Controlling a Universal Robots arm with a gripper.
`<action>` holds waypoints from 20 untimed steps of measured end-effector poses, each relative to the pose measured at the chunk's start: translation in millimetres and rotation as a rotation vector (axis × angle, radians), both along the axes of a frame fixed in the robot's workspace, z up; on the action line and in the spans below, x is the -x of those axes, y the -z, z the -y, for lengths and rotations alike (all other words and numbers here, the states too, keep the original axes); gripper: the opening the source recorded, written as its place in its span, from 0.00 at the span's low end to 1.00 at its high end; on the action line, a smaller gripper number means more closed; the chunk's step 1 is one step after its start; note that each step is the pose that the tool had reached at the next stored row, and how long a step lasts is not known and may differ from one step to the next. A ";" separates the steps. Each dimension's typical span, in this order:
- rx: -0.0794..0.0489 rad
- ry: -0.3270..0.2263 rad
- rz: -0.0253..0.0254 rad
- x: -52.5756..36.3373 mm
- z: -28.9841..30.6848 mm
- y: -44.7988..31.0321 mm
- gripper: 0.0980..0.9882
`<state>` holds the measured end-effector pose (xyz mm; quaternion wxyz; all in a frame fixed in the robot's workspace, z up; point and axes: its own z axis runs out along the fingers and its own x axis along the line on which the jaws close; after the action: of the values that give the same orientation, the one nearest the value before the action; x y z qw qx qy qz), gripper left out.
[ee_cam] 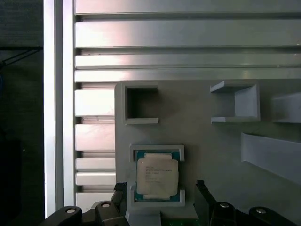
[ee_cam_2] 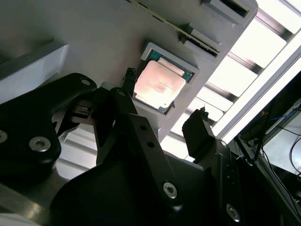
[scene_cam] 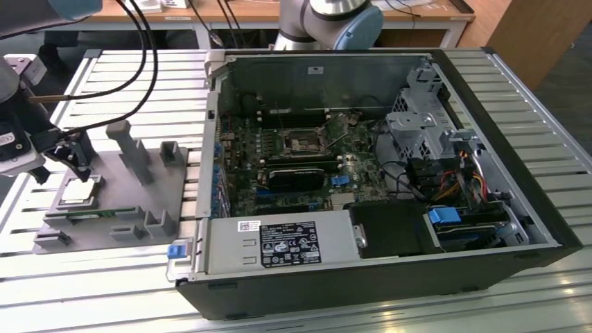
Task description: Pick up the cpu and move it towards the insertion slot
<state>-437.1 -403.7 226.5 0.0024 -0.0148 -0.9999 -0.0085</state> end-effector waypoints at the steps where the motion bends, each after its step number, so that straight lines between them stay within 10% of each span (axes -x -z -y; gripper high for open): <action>1: 0.000 -0.001 0.0001 -0.1 0.0 0.6 0.65; 20: -0.007 -0.007 0.0002 -0.5 0.1 18.8 0.66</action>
<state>-436.7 -403.8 207.7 0.0024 -0.0111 -0.9999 -0.0121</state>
